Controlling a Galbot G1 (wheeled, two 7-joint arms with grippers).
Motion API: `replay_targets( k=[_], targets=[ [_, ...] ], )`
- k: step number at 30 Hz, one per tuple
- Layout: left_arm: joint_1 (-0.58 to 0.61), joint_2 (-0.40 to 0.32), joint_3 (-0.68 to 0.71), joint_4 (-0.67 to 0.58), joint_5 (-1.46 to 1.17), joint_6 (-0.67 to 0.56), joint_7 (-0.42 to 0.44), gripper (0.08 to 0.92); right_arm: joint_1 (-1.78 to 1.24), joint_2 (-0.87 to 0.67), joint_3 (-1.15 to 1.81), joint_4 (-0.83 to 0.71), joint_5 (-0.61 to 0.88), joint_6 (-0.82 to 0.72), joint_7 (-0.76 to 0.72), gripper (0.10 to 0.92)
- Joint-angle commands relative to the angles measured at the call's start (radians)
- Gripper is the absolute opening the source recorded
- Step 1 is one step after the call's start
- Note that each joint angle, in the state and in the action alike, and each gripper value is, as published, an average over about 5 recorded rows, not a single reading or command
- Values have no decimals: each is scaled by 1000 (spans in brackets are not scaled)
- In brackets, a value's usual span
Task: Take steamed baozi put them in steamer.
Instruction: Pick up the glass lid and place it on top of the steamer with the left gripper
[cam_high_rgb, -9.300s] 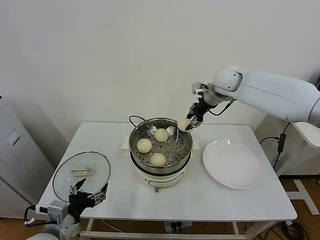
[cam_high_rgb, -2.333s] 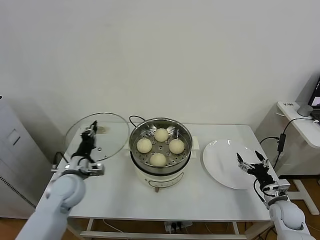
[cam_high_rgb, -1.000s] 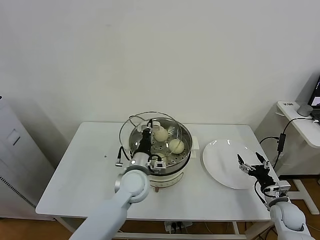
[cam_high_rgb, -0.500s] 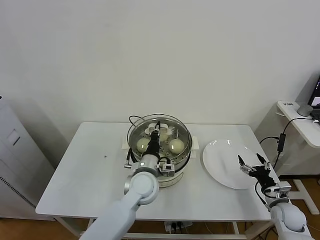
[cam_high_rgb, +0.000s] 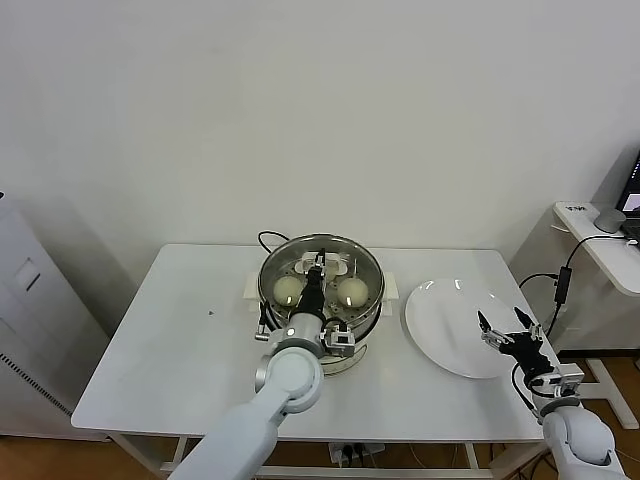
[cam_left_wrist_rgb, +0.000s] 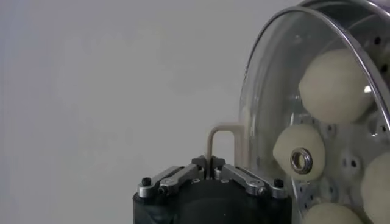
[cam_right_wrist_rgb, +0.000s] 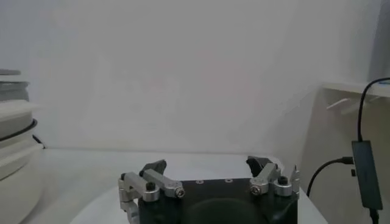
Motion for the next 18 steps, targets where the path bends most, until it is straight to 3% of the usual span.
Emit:
replay_targets(
  k=[1, 18],
  targets=[
    [3, -4, 0, 8, 2, 0, -2, 110, -1, 0, 3, 0, 1, 0, -1, 823],
    [6, -15, -14, 33, -18, -11, -20, 110, -4, 2, 8, 3, 0, 1, -1, 823]
  ],
)
